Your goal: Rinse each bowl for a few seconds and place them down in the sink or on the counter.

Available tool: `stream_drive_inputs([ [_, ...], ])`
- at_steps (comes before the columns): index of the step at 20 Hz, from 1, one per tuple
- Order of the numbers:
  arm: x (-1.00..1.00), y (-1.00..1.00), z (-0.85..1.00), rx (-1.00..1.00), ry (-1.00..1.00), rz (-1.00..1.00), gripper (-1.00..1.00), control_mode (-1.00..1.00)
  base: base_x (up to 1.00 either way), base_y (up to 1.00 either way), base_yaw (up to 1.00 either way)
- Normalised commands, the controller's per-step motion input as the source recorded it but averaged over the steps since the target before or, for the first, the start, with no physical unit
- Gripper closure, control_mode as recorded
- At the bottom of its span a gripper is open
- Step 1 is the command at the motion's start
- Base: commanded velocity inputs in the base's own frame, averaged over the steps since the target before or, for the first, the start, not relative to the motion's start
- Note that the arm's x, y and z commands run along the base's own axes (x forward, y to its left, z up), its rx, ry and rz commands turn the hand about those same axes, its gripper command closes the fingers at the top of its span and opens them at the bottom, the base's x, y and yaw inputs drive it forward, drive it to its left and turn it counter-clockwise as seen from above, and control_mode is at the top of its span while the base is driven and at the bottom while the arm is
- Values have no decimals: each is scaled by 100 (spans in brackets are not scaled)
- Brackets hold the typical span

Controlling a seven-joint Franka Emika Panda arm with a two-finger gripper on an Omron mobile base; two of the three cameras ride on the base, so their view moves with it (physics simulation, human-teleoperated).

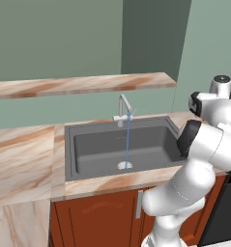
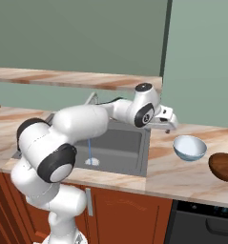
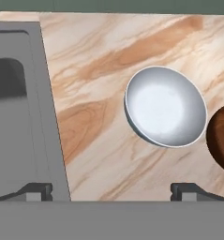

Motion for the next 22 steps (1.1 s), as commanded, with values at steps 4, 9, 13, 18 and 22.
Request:
stream_drive_inputs([
  [4,1,-12,-21,-5,13,8,-100,-100,0,0,0],
  [9,1,-16,-18,-3,11,9,-100,-100,0,0,0],
  [13,5,-19,-16,0,10,9,-100,-100,0,0,0],
  [18,7,-24,-15,3,7,9,-100,-100,0,0,0],
  [22,14,-19,-16,2,4,10,-100,-100,0,0,0],
])
